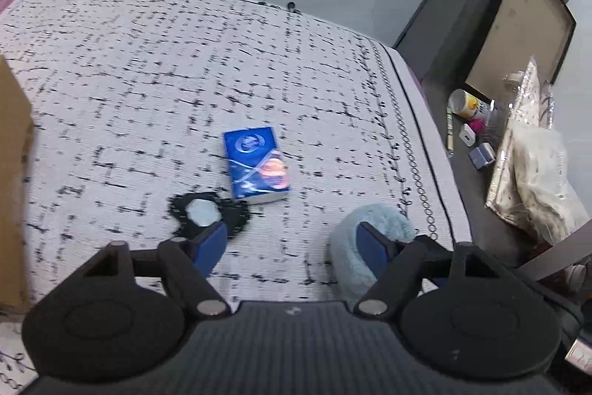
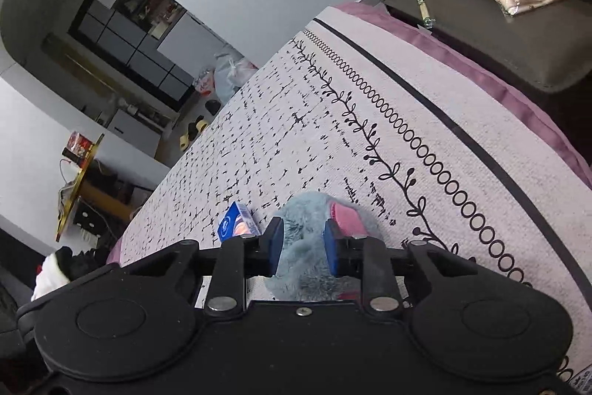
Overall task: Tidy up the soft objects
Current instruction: 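Close both grippers on the gray pink-paw plush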
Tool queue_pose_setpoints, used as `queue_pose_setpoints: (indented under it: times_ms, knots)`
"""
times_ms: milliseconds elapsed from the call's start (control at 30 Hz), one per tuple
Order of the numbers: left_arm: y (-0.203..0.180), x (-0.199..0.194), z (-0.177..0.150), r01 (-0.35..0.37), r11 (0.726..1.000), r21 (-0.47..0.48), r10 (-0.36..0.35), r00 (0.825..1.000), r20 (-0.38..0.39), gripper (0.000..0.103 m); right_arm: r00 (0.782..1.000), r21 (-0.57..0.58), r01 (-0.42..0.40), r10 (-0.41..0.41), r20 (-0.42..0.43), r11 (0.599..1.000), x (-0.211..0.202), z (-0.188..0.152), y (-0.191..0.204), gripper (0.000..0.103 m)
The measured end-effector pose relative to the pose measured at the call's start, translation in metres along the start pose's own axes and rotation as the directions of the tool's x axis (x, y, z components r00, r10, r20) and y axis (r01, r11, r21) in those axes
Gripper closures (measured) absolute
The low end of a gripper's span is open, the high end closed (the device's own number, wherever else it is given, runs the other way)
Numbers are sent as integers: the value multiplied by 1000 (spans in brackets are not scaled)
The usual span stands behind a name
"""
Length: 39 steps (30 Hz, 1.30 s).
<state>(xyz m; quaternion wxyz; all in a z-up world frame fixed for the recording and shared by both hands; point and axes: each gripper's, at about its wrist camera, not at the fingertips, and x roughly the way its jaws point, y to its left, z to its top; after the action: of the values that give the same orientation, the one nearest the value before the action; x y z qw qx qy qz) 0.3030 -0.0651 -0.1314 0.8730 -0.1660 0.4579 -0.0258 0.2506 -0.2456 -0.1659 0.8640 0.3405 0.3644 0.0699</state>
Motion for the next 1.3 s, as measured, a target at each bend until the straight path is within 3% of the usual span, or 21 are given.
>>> queue_pose_setpoints:
  times_ms: [167, 433, 533, 600, 633, 833, 900, 933, 1300]
  knots:
    - [-11, 16, -1, 45, 999, -24, -45, 998, -33, 46, 1000, 19, -9, 9, 3, 1000, 1, 0, -5, 78]
    - [-17, 48, 0, 92, 992, -86, -101, 989, -108, 50, 1000, 62, -15, 15, 8, 998, -1, 2, -14, 78]
    - [-14, 55, 0, 119, 986, -120, -134, 983, -128, 63, 1000, 64, 2, -3, 20, 998, -1, 3, -15, 76]
    - [-13, 58, -1, 122, 984, -131, -141, 980, -143, 78, 999, 64, 41, -42, 27, 997, -1, 2, -16, 70]
    - [-12, 58, -1, 132, 982, -137, -152, 978, -144, 80, 999, 71, 47, -49, 23, 996, 0, 2, -17, 69]
    - [-12, 54, 0, 147, 979, -143, -168, 975, -145, 84, 999, 52, 37, -36, -21, 998, 10, -1, -14, 62]
    - [-11, 51, 0, 152, 977, -149, -173, 975, -142, 85, 999, 43, 42, -41, -34, 998, 12, -2, -13, 76]
    - [-11, 48, 0, 148, 978, -145, -168, 976, -139, 85, 998, 35, 52, -51, -39, 998, 12, -3, -12, 77]
    - [9, 1, 8, 165, 979, -119, -175, 981, -83, 85, 999, -53, 6, -8, -39, 999, -1, -11, 29, 80]
